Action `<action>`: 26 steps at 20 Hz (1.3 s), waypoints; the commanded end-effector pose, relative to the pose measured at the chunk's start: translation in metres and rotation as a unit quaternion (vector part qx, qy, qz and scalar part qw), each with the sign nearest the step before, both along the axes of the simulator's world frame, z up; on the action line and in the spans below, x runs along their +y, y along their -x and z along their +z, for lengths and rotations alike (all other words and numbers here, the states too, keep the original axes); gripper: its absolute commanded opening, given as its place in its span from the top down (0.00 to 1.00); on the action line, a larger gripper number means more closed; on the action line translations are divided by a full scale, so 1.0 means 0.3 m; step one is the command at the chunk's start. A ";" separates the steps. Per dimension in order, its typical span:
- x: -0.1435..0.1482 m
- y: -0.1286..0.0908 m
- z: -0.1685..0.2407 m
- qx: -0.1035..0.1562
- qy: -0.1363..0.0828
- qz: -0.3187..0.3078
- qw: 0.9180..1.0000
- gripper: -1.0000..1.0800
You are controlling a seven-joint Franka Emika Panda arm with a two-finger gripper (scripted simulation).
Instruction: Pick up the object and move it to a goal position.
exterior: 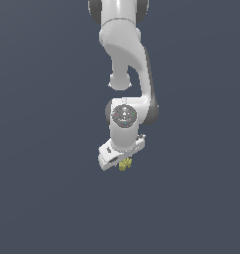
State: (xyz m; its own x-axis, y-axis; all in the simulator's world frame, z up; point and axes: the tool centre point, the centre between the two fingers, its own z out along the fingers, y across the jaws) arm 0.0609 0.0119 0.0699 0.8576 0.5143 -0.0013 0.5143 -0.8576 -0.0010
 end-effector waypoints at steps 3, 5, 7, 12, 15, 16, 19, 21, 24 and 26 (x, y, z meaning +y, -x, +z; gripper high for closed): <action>-0.064 -0.004 0.119 -0.001 0.000 0.000 1.000 1.00; -0.098 -0.006 0.184 -0.001 0.000 0.000 1.000 1.00; -0.135 -0.008 0.254 -0.001 0.000 0.000 1.000 1.00; -0.229 -0.015 0.434 -0.001 0.000 0.000 1.000 1.00; -0.285 -0.020 0.540 -0.001 -0.001 0.000 1.000 1.00; -0.303 -0.021 0.575 -0.001 -0.001 0.000 1.000 1.00; -0.358 -0.027 0.678 -0.001 -0.001 0.000 1.000 1.00; -0.393 -0.031 0.744 -0.001 -0.001 0.000 1.000 1.00; -0.444 -0.037 0.840 -0.001 -0.001 0.000 1.000 1.00; -0.474 -0.041 0.896 -0.001 -0.001 0.000 1.000 1.00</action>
